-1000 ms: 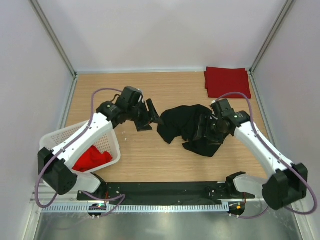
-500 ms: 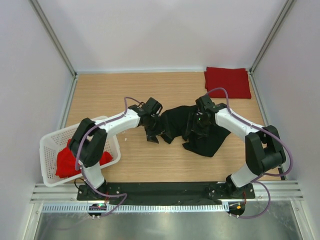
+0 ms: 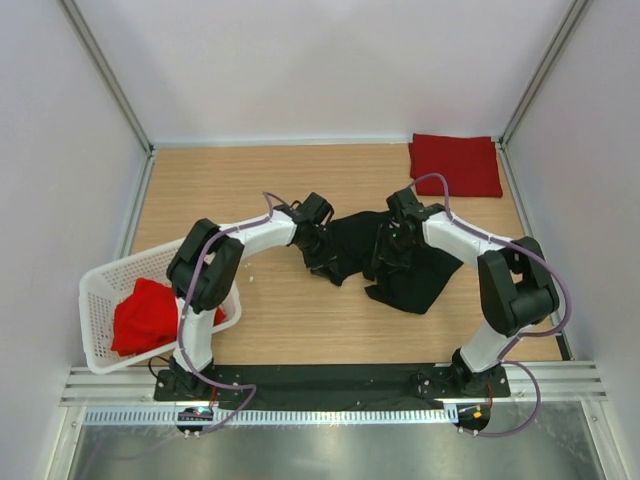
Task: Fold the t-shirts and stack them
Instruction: Flatten the tshirt out
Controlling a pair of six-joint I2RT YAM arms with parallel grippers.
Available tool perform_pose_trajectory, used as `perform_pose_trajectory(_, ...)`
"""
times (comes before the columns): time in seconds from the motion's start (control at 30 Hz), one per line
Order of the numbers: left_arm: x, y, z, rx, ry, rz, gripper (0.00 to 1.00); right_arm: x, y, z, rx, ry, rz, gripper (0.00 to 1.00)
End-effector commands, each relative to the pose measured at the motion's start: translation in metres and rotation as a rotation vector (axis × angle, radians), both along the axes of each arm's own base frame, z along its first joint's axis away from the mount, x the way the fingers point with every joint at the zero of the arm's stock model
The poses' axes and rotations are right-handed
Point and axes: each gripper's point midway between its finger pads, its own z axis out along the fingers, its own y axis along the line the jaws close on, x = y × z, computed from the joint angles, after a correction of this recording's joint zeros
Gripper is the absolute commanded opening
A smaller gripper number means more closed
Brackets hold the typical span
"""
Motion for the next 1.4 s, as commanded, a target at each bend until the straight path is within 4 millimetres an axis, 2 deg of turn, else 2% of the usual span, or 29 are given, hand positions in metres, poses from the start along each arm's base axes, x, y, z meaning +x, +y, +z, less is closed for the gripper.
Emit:
perform_pose_trajectory(0.0, 0.012, -0.006, 0.001, -0.012, -0.017, -0.001, 0.27, 0.018, 0.008, 0.01, 0.022, -0.066, 0.017, 0.46)
perform_pose_trajectory(0.03, 0.014, -0.007, 0.004, -0.014, -0.025, -0.006, 0.14, 0.019, 0.007, 0.01, 0.02, -0.067, 0.023, 0.4)
perform_pose_trajectory(0.07, 0.014, -0.006, 0.006, -0.011, -0.029, -0.007, 0.08, 0.017, 0.006, 0.014, 0.017, -0.063, 0.028, 0.27)
perform_pose_trajectory(0.1, 0.016, -0.003, 0.01, 0.001, -0.049, -0.004, 0.02, 0.021, 0.007, 0.024, 0.02, -0.085, 0.042, 0.21)
perform_pose_trajectory(0.13, 0.017, -0.001, 0.022, 0.001, -0.076, -0.003, 0.0, 0.021, 0.008, 0.03, 0.021, -0.093, 0.05, 0.15)
perform_pose_trajectory(0.17, 0.02, 0.002, 0.031, 0.009, -0.108, -0.01, 0.0, 0.023, 0.007, 0.039, 0.022, -0.106, 0.053, 0.05)
perform_pose_trajectory(0.2, 0.022, 0.005, 0.04, 0.018, -0.139, -0.01, 0.0, 0.023, 0.007, 0.062, 0.027, -0.14, 0.063, 0.01)
perform_pose_trajectory(0.23, 0.024, 0.014, 0.047, 0.056, -0.164, -0.002, 0.0, 0.022, 0.005, 0.073, 0.023, -0.162, 0.074, 0.01)
perform_pose_trajectory(0.27, 0.03, 0.014, 0.079, 0.03, -0.241, -0.006, 0.0, 0.016, 0.002, 0.086, 0.016, -0.168, 0.088, 0.01)
perform_pose_trajectory(0.3, 0.033, 0.016, 0.093, 0.026, -0.278, -0.001, 0.0, 0.019, 0.004, 0.116, 0.035, -0.237, 0.095, 0.01)
perform_pose_trajectory(0.33, 0.036, 0.02, 0.11, 0.024, -0.327, 0.007, 0.0, 0.017, 0.003, 0.13, 0.037, -0.271, 0.114, 0.01)
perform_pose_trajectory(0.37, 0.038, 0.021, 0.146, -0.02, -0.409, 0.009, 0.0, 0.009, -0.001, 0.141, 0.033, -0.272, 0.125, 0.01)
perform_pose_trajectory(0.4, 0.039, 0.023, 0.168, -0.042, -0.459, 0.014, 0.0, 0.009, 0.0, 0.17, 0.056, -0.342, 0.134, 0.01)
perform_pose_trajectory(0.47, 0.041, 0.026, 0.207, -0.086, -0.562, 0.025, 0.0, -0.002, 0.003, 0.195, 0.092, -0.378, 0.183, 0.01)
perform_pose_trajectory(0.5, 0.038, 0.031, 0.247, -0.131, -0.653, 0.03, 0.0, -0.003, 0.004, 0.216, 0.112, -0.429, 0.197, 0.01)
perform_pose_trajectory(0.57, 0.032, 0.037, 0.282, -0.166, -0.741, 0.034, 0.0, -0.014, 0.005, 0.244, 0.15, -0.49, 0.217, 0.01)
perform_pose_trajectory(0.6, 0.025, 0.043, 0.313, -0.204, -0.81, 0.037, 0.0, -0.017, 0.006, 0.264, 0.176, -0.535, 0.226, 0.01)
perform_pose_trajectory(0.77, -0.005, 0.072, 0.39, -0.307, -0.978, 0.08, 0.0, -0.051, 0.019, 0.34, 0.37, -0.698, 0.295, 0.01)
perform_pose_trajectory(0.87, -0.024, 0.098, 0.434, -0.349, -1.088, 0.139, 0.0, -0.078, 0.035, 0.383, 0.558, -0.759, 0.356, 0.01)
perform_pose_trajectory(0.9, -0.028, 0.105, 0.444, -0.353, -1.112, 0.158, 0.0, -0.094, 0.044, 0.392, 0.668, -0.704, 0.383, 0.01)
perform_pose_trajectory(0.97, -0.042, 0.122, 0.474, -0.385, -1.183, 0.19, 0.0, -0.106, 0.054, 0.411, 0.799, -0.715, 0.413, 0.01)
perform_pose_trajectory(1.0, -0.043, 0.129, 0.483, -0.384, -1.207, 0.215, 0.0, -0.119, 0.059, 0.419, 0.892, -0.65, 0.414, 0.01)
perform_pose_trajectory(1.03, -0.046, 0.132, 0.489, -0.386, -1.219, 0.219, 0.01, -0.123, 0.061, 0.424, 0.938, -0.636, 0.408, 0.02)
perform_pose_trajectory(1.07, -0.051, 0.137, 0.505, -0.404, -1.252, 0.224, 0.0, -0.123, 0.064, 0.423, 0.977, -0.641, 0.408, 0.06)
perform_pose_trajectory(1.13, -0.048, 0.134, 0.509, -0.396, -1.252, 0.21, 0.0, -0.127, 0.066, 0.413, 1.013, -0.541, 0.369, 0.12)
perform_pose_trajectory(1.17, -0.05, 0.134, 0.521, -0.41, -1.276, 0.201, 0.0, -0.124, 0.068, 0.395, 1.008, -0.474, 0.349, 0.12)
perform_pose_trajectory(1.2, -0.05, 0.132, 0.525, -0.415, -1.283, 0.193, 0.0, -0.127, 0.067, 0.388, 1.004, -0.445, 0.341, 0.12)
perform_pose_trajectory(1.23, -0.047, 0.127, 0.529, -0.417, -1.289, 0.176, 0.0, -0.125, 0.065, 0.371, 0.957, -0.424, 0.309, 0.12)
perform_pose_trajectory(1.37, -0.037, 0.113, 0.529, -0.418, -1.29, 0.133, 0.0, -0.127, 0.059, 0.343, 0.885, -0.399, 0.291, 0.2)
